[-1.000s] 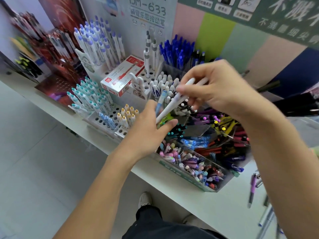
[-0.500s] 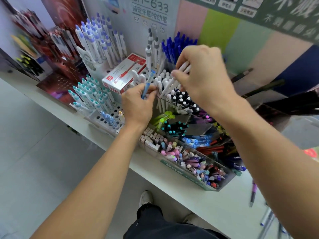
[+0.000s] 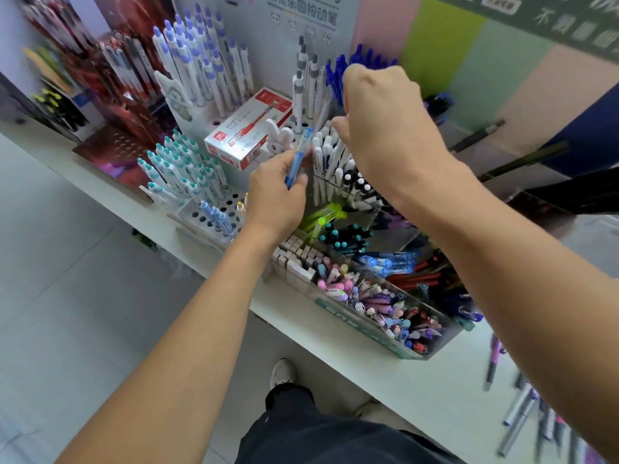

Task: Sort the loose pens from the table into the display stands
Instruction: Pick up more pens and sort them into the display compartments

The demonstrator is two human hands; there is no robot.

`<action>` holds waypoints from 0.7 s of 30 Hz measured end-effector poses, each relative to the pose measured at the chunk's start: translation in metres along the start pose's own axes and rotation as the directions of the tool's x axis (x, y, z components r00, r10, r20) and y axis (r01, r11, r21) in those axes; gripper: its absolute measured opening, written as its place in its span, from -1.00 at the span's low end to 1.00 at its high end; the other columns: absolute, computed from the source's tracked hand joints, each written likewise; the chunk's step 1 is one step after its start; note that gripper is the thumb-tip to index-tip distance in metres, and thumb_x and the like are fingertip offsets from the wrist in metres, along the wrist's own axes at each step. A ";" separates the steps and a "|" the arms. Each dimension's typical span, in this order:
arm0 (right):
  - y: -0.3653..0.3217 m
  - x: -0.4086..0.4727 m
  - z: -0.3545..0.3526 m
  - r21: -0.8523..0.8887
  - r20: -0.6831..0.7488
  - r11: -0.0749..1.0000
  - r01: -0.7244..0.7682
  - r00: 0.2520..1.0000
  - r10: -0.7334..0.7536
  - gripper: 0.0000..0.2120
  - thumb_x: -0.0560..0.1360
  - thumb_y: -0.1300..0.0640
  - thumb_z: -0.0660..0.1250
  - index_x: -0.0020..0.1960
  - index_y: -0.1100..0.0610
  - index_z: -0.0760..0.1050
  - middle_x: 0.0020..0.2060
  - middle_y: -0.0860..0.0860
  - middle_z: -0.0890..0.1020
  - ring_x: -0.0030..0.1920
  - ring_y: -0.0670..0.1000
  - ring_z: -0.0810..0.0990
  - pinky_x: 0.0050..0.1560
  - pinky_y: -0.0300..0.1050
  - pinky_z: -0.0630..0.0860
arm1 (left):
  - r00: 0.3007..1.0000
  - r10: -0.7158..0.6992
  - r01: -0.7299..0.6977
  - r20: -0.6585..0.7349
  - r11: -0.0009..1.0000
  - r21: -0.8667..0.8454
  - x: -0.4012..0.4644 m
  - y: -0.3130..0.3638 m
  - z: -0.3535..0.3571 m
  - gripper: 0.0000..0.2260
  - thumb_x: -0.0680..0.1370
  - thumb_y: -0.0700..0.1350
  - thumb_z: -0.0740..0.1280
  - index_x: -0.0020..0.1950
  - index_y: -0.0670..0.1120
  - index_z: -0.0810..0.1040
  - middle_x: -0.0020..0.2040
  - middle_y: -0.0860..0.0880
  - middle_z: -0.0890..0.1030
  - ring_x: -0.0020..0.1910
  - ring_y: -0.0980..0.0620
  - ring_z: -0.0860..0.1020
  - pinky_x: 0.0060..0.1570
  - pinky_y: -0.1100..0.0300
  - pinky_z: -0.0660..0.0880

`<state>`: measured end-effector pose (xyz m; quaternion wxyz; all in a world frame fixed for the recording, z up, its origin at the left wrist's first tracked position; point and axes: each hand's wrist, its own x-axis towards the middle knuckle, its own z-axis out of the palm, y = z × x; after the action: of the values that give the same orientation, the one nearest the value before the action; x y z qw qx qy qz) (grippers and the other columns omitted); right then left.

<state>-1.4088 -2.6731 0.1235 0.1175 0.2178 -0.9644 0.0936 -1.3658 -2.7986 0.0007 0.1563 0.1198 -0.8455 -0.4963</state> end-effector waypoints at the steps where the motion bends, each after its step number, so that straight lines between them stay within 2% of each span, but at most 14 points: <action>1: 0.000 0.000 0.001 0.011 -0.009 1.000 0.001 1.000 -0.001 -0.81 0.54 0.34 0.37 -0.03 0.13 0.39 -0.11 0.09 0.46 -0.09 0.17 0.51 -0.15 -0.03 0.34 | 1.000 -0.011 0.012 0.015 1.000 -0.027 0.000 -0.002 -0.001 -0.69 0.60 -0.25 0.35 0.30 0.02 0.61 -0.26 0.20 0.49 -0.39 0.29 0.37 -0.34 0.56 0.33; 3: 0.008 0.002 -0.001 0.062 -0.045 0.997 -0.048 0.998 0.051 -0.90 0.56 0.19 0.41 0.01 0.16 0.50 -0.05 0.13 0.55 -0.03 0.18 0.55 -0.13 -0.08 0.33 | 0.998 -0.023 0.026 0.051 0.997 -0.069 -0.001 -0.002 -0.004 -0.67 0.58 -0.23 0.39 0.30 0.06 0.60 -0.20 0.29 0.54 -0.27 0.35 0.48 -0.22 0.58 0.35; 5: 0.017 -0.001 -0.001 0.124 -0.090 0.985 -0.119 0.987 0.130 -0.80 0.55 0.03 0.43 0.02 0.17 0.56 -0.02 0.13 0.60 -0.07 0.12 0.50 -0.13 -0.11 0.32 | 0.998 -0.025 0.033 0.064 0.991 -0.128 -0.002 0.000 -0.004 -0.66 0.54 -0.21 0.45 0.29 0.05 0.60 -0.02 0.27 0.62 -0.01 0.34 0.57 -0.05 0.59 0.36; 7: 0.024 -0.009 0.001 0.178 -0.138 0.972 -0.152 0.974 0.178 -0.77 0.53 -0.02 0.45 -0.05 0.17 0.59 -0.13 0.10 0.61 -0.16 0.08 0.51 -0.13 -0.12 0.41 | 0.999 -0.024 0.031 0.042 0.985 -0.172 -0.002 0.001 -0.002 -0.64 0.49 -0.19 0.52 0.25 0.07 0.61 0.06 0.20 0.65 0.10 0.26 0.60 0.04 0.52 0.41; 9: 0.024 -0.014 0.004 0.212 -0.162 0.963 -0.166 0.966 0.202 -0.76 0.52 -0.02 0.46 -0.09 0.17 0.60 -0.18 0.10 0.62 -0.18 0.10 0.57 -0.13 -0.10 0.47 | 1.000 -0.026 0.024 -0.008 0.984 -0.176 -0.001 0.004 0.003 -0.64 0.45 -0.17 0.55 0.19 0.10 0.62 0.02 0.18 0.67 0.07 0.23 0.62 0.08 0.43 0.48; 12: 0.015 -0.014 0.016 0.140 -0.097 0.976 -0.167 0.979 0.182 -0.78 0.55 0.01 0.44 -0.02 0.16 0.56 -0.09 0.11 0.58 -0.08 0.11 0.53 -0.16 -0.09 0.31 | 0.999 -0.030 0.025 -0.028 0.982 -0.189 0.002 0.005 0.005 -0.67 0.45 -0.23 0.54 0.18 0.00 0.65 -0.05 0.17 0.68 0.01 0.26 0.63 0.04 0.44 0.53; 14: 0.007 -0.012 0.025 0.088 -0.047 0.990 -0.109 0.992 0.114 -0.88 0.57 0.15 0.41 0.01 0.18 0.53 -0.07 0.15 0.58 -0.05 0.17 0.56 -0.18 -0.04 0.33 | 0.999 -0.021 0.017 -0.025 0.984 -0.177 0.003 0.003 0.004 -0.65 0.45 -0.25 0.54 0.21 -0.03 0.66 -0.03 0.15 0.69 0.02 0.26 0.64 0.04 0.47 0.51; 16: 0.003 -0.009 0.032 0.060 -0.008 0.997 -0.053 0.999 0.054 -0.88 0.56 0.25 0.41 0.06 0.20 0.51 -0.02 0.18 0.59 -0.04 0.23 0.59 -0.18 0.01 0.42 | 0.998 -0.013 0.003 -0.059 0.986 -0.165 0.003 0.000 0.003 -0.64 0.43 -0.21 0.56 0.20 -0.03 0.66 -0.03 0.15 0.69 0.02 0.27 0.64 0.02 0.51 0.48; 19: 0.002 -0.004 0.040 0.070 0.062 0.997 -0.029 0.998 0.025 -0.86 0.57 0.23 0.39 0.10 0.20 0.47 0.03 0.18 0.59 0.00 0.26 0.61 -0.14 0.03 0.46 | 0.992 0.006 -0.023 -0.126 0.991 -0.133 0.001 -0.001 0.005 -0.75 0.44 -0.16 0.57 0.10 -0.06 0.69 -0.08 0.18 0.68 -0.05 0.31 0.63 -0.02 0.49 0.49; 21: 0.003 -0.003 0.045 0.113 0.101 0.994 0.002 0.995 -0.013 -0.85 0.61 0.15 0.33 0.13 0.19 0.46 0.07 0.16 0.58 0.04 0.24 0.59 -0.12 0.00 0.41 | 0.986 0.028 -0.042 -0.165 0.995 -0.086 0.001 -0.001 0.008 -0.85 0.46 -0.14 0.56 0.01 -0.06 0.71 -0.14 0.22 0.66 -0.10 0.32 0.62 -0.08 0.51 0.47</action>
<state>-1.4161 -2.6795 0.0791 0.0564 0.2322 -0.9614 0.1364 -1.3696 -2.7931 -0.0040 0.2393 0.1383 -0.8088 -0.5190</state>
